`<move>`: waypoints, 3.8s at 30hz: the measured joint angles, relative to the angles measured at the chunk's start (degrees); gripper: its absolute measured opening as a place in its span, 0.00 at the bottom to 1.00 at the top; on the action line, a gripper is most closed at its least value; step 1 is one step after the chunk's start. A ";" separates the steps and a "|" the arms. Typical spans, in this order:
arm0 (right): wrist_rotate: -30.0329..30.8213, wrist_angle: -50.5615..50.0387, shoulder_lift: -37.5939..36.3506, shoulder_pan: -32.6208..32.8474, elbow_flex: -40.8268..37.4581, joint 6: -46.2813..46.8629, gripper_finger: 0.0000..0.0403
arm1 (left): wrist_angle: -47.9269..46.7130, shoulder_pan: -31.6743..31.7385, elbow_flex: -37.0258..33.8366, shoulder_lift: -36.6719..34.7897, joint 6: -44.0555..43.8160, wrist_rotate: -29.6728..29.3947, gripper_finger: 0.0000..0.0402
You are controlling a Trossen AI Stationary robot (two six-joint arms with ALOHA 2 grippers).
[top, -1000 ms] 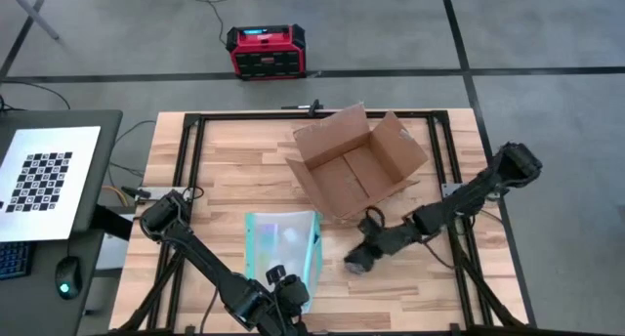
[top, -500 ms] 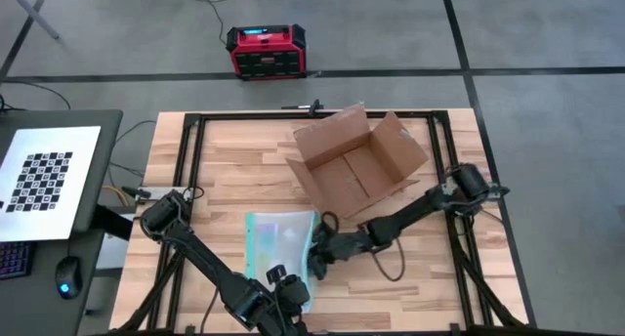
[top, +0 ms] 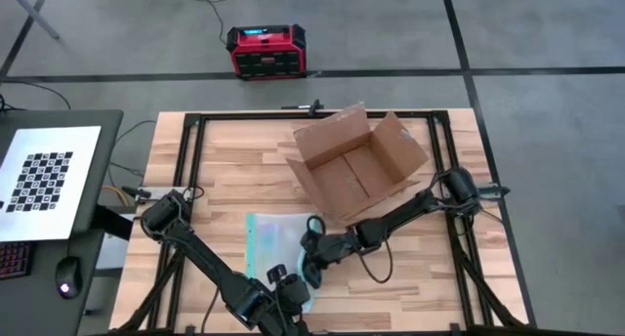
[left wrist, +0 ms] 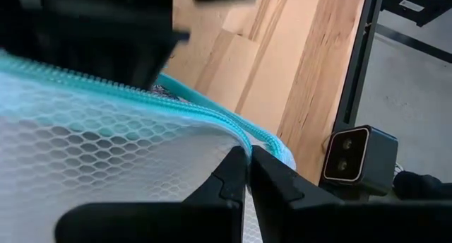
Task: Unpack boxes
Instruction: Put the red scented candle into the transparent zip bag, then close the transparent zip bag
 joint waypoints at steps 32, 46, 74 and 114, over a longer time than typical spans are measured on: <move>5.31 -47.40 -17.92 1.09 -0.04 -27.79 0.52 | -2.74 3.67 4.22 -2.04 -7.55 20.78 0.29; 5.76 -47.85 -17.92 -1.40 -0.07 -13.99 0.52 | -28.55 20.46 6.63 -8.04 35.23 13.48 0.28; 18.58 -37.63 -17.85 12.09 -11.81 21.82 0.52 | 30.68 48.55 -33.94 -10.71 59.82 53.11 0.28; 29.28 -34.34 -16.24 5.81 -11.76 1.68 0.52 | 35.76 46.02 -33.88 -7.85 55.27 62.47 0.00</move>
